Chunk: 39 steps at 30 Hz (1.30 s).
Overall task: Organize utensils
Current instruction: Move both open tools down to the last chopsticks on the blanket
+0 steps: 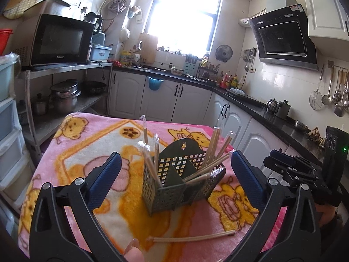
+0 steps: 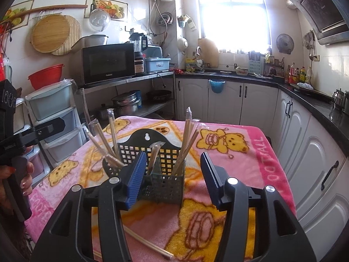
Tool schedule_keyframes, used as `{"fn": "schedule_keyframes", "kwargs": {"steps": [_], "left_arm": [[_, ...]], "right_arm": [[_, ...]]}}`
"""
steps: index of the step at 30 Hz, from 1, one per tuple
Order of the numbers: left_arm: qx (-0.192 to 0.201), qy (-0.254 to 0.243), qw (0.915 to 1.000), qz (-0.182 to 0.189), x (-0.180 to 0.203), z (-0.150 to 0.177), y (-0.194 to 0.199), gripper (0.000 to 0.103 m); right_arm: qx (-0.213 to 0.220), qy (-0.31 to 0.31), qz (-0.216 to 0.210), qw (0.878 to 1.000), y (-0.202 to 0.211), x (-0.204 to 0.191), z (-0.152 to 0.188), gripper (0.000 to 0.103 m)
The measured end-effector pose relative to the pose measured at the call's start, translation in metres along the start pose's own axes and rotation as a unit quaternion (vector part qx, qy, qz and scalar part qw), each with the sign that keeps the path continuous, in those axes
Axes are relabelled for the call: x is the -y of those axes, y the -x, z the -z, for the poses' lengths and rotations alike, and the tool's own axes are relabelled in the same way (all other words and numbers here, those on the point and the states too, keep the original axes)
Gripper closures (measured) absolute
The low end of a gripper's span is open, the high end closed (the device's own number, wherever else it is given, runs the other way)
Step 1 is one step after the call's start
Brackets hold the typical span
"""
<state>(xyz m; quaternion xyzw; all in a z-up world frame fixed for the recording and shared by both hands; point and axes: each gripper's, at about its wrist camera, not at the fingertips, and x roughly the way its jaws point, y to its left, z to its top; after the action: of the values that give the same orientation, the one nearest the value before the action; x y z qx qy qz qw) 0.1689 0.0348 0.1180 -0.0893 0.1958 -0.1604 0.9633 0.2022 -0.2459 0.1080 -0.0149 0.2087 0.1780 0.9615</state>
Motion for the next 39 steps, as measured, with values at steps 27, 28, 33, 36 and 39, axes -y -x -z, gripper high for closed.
{"fn": "schedule_keyframes", "kwargs": {"steps": [27, 28, 33, 36, 39], "left_arm": [[-0.063, 0.065, 0.9956, -0.025, -0.03, 0.079, 0.027, 0.01], [-0.067, 0.068, 0.9951, -0.028, -0.032, 0.083, 0.029, 0.01], [-0.094, 0.072, 0.9918, -0.048, -0.047, 0.105, 0.041, 0.01], [-0.107, 0.077, 0.9896, -0.058, -0.055, 0.117, 0.048, 0.01], [-0.117, 0.084, 0.9874, -0.065, -0.061, 0.127, 0.053, 0.01]], "right_arm": [[-0.092, 0.012, -0.009, 0.996, -0.01, -0.01, 0.084, 0.052], [-0.097, 0.013, -0.01, 0.995, -0.01, -0.01, 0.088, 0.052], [-0.115, 0.015, -0.015, 0.993, -0.014, -0.01, 0.103, 0.052], [-0.126, 0.01, -0.016, 0.992, -0.018, -0.008, 0.112, 0.052], [-0.134, 0.008, -0.018, 0.991, -0.02, -0.008, 0.118, 0.052]]}}
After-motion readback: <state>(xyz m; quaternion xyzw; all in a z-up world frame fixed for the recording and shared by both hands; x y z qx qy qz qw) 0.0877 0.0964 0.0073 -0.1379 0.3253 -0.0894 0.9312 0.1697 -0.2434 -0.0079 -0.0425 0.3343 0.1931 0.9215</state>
